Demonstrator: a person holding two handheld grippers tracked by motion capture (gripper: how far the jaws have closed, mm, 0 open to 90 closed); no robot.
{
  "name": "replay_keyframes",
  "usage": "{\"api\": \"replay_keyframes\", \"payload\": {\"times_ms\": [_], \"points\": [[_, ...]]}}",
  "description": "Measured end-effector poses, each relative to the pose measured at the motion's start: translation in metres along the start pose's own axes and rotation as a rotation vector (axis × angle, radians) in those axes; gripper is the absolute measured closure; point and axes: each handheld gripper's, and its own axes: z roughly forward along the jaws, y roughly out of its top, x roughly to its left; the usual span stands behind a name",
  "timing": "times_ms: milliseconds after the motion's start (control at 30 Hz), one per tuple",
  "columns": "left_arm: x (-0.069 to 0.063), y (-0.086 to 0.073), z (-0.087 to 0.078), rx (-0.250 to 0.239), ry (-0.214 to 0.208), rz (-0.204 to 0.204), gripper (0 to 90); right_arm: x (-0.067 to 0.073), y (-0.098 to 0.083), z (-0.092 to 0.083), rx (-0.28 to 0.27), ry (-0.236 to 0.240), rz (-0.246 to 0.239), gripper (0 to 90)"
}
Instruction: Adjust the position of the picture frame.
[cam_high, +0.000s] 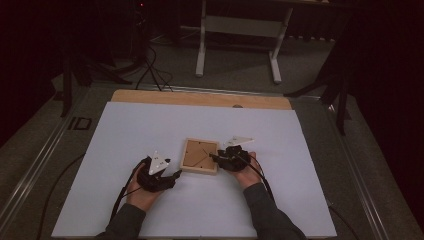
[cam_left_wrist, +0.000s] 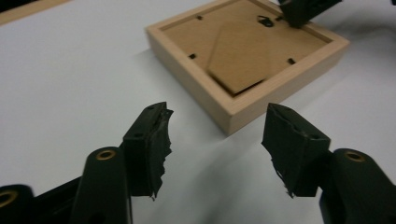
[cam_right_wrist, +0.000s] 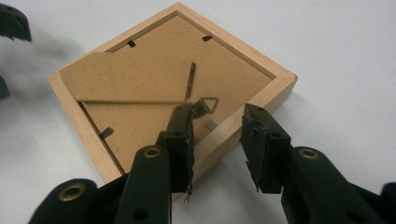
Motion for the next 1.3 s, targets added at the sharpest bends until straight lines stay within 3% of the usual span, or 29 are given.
{"api": "replay_keyframes", "payload": {"times_ms": [500, 833, 1300], "points": [[-0.006, 0.000, 0.015, 0.064, -0.020, 0.026, 53.9, 0.008, 0.004, 0.008, -0.023, 0.004, -0.023, 68.2], [-0.005, 0.001, 0.013, 0.042, -0.031, 0.020, 59.3, 0.009, 0.004, 0.008, -0.016, 0.009, -0.028, 68.6], [-0.009, 0.003, 0.017, 0.019, -0.029, 0.021, 58.8, 0.013, 0.003, 0.003, 0.003, -0.016, -0.068, 68.7]]}}
